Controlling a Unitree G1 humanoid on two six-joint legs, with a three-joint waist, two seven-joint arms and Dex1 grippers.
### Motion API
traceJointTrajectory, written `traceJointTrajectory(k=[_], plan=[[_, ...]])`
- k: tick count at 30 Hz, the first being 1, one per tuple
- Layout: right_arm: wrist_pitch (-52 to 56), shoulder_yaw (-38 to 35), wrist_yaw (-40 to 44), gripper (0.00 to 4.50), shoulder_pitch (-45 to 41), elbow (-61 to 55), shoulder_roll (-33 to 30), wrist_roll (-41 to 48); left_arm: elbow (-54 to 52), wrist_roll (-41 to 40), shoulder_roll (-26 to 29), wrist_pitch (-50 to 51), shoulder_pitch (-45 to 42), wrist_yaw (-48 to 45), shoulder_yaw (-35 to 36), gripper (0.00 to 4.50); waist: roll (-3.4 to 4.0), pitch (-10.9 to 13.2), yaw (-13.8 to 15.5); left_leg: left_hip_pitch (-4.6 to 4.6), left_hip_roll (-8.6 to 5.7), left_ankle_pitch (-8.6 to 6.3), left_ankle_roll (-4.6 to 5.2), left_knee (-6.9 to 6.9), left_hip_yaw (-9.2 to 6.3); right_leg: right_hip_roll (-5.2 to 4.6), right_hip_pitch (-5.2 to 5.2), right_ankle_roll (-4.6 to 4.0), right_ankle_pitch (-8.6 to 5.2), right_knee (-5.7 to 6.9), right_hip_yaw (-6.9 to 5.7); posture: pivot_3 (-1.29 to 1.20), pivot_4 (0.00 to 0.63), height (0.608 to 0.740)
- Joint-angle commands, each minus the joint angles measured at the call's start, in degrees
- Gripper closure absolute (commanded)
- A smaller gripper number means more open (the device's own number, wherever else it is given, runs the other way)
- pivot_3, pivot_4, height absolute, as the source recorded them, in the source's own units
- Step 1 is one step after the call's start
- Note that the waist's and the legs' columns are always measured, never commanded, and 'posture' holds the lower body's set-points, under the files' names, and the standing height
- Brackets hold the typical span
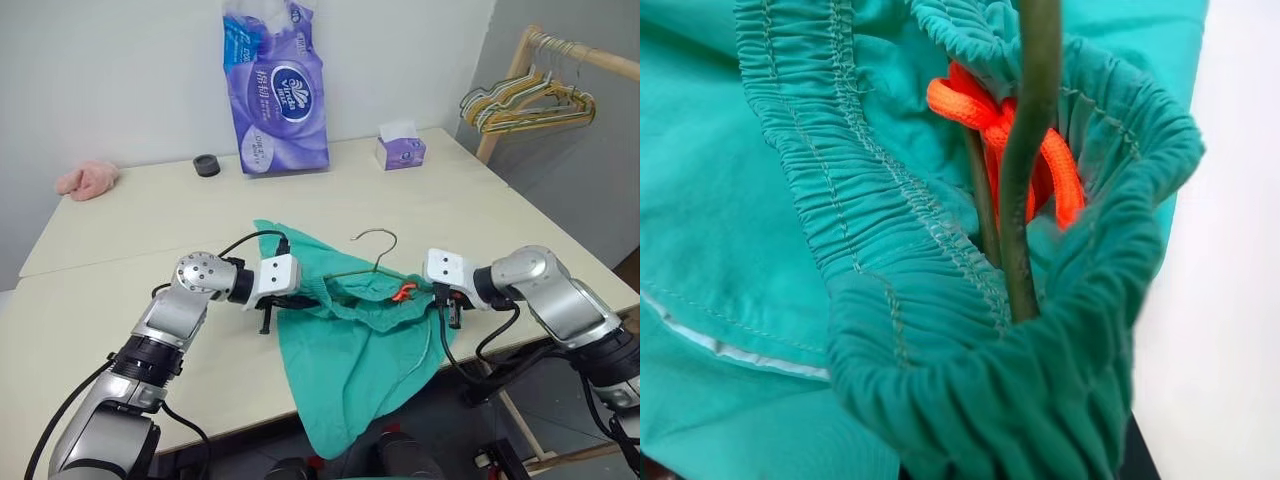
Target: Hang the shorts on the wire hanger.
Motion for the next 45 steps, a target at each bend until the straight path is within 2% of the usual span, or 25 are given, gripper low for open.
traceJointTrajectory(k=[1, 3, 10, 12, 18, 28, 32, 39, 40, 45], plan=[[1.33, -2.12, 0.28, 4.5, -0.11, -3.61, -0.25, 0.87, -1.38, -0.16, -1.03, -0.25, -0.93, 1.58, 0.49, 4.49, 0.0, 0.0, 0.01, 0.0, 0.0, 0.0, -0.01, 0.0, 0.0, 0.0, 0.0, 0.0, 0.0, 0.0, 0.0, -0.24, 0.004, 0.74], [1.86, -2.38, 0.3, 4.5, 0.27, -4.29, -0.39, 1.11, -1.96, -1.98, -1.93, 2.25, -1.33, 1.72, 1.28, 3.77, -0.01, -0.01, 0.08, 0.0, 0.0, 0.0, 0.0, 0.0, 0.0, 0.0, 0.01, 0.0, 0.0, 0.0, 0.0, -0.24, 0.004, 0.74], [3.25, -4.25, 0.2, 4.5, 1.95, -6.35, -1.45, 2.25, 0.67, -4.05, -1.6, 4.57, -2.94, 3.71, 5.07, 1.71, -0.01, -0.02, -0.12, 0.0, 0.0, 0.0, 0.0, 0.0, -0.01, 0.0, -0.01, 0.0, 0.0, 0.01, -0.01, -0.24, 0.004, 0.74], [3.77, -5.47, 0.27, 4.5, 2.5, -6.89, -2.21, 2.92, 2.29, -7.38, -0.13, 9.31, -3.43, 1.85, 7.59, 1.15, -0.02, -0.02, -0.12, 0.0, 0.0, 0.0, -0.01, 0.0, -0.01, 0.0, 0.01, 0.0, 0.0, 0.0, -0.01, -0.24, 0.004, 0.74], [4.63, -6.96, 0.63, 4.5, 3.66, -8.22, -3.55, 4.26, 5.99, -9.01, 2.49, 13.42, -4.32, -0.84, 8.81, 1.15, 0.0, -0.03, -0.35, 0.0, 0.0, 0.0, 0.0, 0.0, -0.02, 0.0, 0.0, 0.0, 0.0, 0.0, -0.02, -0.23, 0.003, 0.74], [6.18, -7.86, 0.6, 4.5, 5.1, -11.13, -4.72, 5.97, 17.51, -0.4, -1.26, 0.97, -7.1, 3.5, 5.07, 1.15, -0.03, -0.09, -0.27, -0.01, -0.01, 0.06, -0.12, 0.0, -0.04, -0.01, 0.0, 0.0, 0.0, -0.02, -0.04, -0.25, 0.001, 0.74], [6.92, -8.4, 0.37, 4.5, 6.1, -12.44, -5.24, 6.67, 22.78, 2.2, -2.51, -5.18, -8.65, 5.7, 4.64, 2.08, -0.04, -0.09, -0.33, -0.02, -0.01, 0.05, -0.09, 0.0, -0.04, -0.01, 0.0, 0.0, 0.0, -0.02, -0.04, -0.26, 0.003, 0.74], [7.63, -9.11, 0.36, 4.5, 7.1, -13.62, -5.89, 7.25, 27.61, 2.78, -3.38, -9.59, -11.1, 8.34, 6.2, 4.29, -0.04, -0.1, -0.38, -0.03, -0.01, -0.01, 0.0, 0.0, -0.04, -0.02, 0.0, 0.0, 0.0, -0.03, -0.05, -0.26, 0.005, 0.74], [7.77, -9.23, 0.43, 4.5, 7.24, -13.74, -6.03, 7.39, 28.04, 3.11, -3.28, -10.27, -11.26, 8.72, 6.07, 4.46, -0.04, -0.1, -0.43, -0.03, 0.0, -0.01, 0.0, 0.0, -0.04, -0.02, 0.0, 0.0, 0.0, -0.03, -0.04, -0.26, 0.005, 0.74], [8.28, -10.05, 0.81, 4.5, 8.37, -14.53, -7.38, 8.44, 30.54, 4.61, -3.21, -13.08, -12.19, 11.85, 6.06, 4.46, -0.04, -0.1, -0.46, -0.03, 0.0, -0.01, 0.0, 0.0, -0.04, -0.02, -0.01, 0.0, 0.0, -0.03, -0.05, -0.25, 0.006, 0.74]])
